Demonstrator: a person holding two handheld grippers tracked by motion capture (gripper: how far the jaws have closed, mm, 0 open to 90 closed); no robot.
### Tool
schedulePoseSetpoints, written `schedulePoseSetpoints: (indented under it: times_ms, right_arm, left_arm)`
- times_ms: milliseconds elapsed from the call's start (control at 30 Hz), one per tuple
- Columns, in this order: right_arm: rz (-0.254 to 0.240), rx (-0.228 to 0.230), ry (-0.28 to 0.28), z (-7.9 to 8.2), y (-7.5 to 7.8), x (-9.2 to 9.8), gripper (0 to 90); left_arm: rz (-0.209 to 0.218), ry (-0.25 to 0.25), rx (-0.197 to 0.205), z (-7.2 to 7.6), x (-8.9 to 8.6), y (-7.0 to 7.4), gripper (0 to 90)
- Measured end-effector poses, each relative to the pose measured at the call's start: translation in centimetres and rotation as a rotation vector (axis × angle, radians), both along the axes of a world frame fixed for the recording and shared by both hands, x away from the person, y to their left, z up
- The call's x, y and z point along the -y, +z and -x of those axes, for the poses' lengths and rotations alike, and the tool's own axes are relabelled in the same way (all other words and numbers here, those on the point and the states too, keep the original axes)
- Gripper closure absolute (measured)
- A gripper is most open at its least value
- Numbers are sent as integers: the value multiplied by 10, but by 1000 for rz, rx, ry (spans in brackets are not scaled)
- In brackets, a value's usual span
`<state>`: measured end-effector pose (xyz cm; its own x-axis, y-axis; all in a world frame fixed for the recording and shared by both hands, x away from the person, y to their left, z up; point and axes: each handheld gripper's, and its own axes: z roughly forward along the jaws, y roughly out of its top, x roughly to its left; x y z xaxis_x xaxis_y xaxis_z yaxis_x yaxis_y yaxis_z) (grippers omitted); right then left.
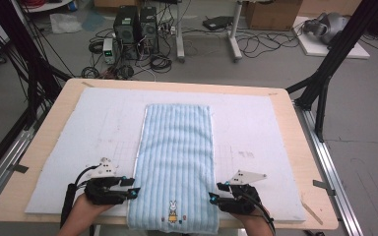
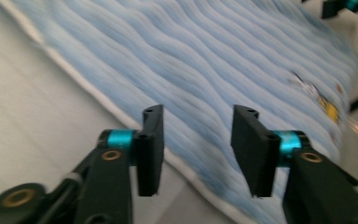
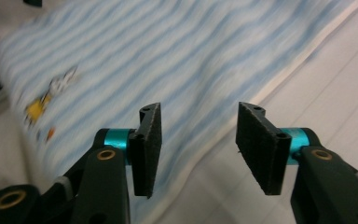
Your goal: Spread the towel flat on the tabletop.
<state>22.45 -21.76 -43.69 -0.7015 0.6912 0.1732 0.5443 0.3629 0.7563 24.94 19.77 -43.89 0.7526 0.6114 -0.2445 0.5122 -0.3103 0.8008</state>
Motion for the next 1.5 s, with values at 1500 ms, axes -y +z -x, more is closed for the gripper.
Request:
schedulePoseSetpoints:
  times_ms: [1500]
  right_arm:
    - [16, 88, 26, -85, 3, -9, 686]
  left_arm:
    - [-66, 98, 7, -94, 19, -9, 650]
